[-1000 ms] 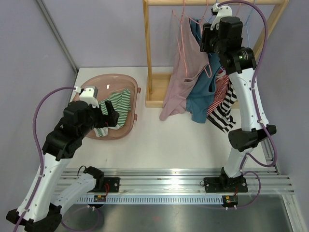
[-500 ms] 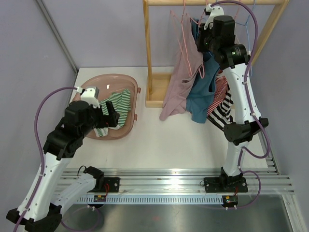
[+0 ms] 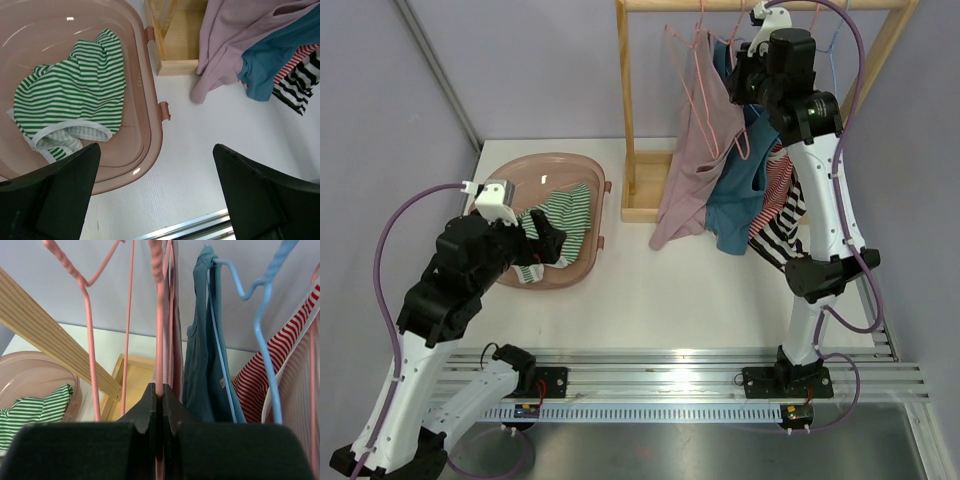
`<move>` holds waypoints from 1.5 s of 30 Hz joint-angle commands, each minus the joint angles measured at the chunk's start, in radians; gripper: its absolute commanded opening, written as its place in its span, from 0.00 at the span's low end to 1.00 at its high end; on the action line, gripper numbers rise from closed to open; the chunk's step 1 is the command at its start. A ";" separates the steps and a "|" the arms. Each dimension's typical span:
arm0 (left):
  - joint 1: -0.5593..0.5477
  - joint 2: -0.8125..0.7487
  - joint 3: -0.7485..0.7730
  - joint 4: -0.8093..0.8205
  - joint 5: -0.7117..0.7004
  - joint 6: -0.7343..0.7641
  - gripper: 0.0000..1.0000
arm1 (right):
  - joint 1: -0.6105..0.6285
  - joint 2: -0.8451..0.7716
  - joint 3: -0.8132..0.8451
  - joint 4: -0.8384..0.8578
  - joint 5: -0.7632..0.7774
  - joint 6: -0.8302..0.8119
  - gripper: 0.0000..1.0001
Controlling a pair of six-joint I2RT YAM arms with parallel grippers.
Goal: Remove the tank top from the hanger
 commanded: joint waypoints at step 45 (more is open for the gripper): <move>-0.775 0.600 0.661 0.395 -0.351 0.018 0.91 | 0.004 -1.212 -0.957 0.087 -0.658 0.319 0.00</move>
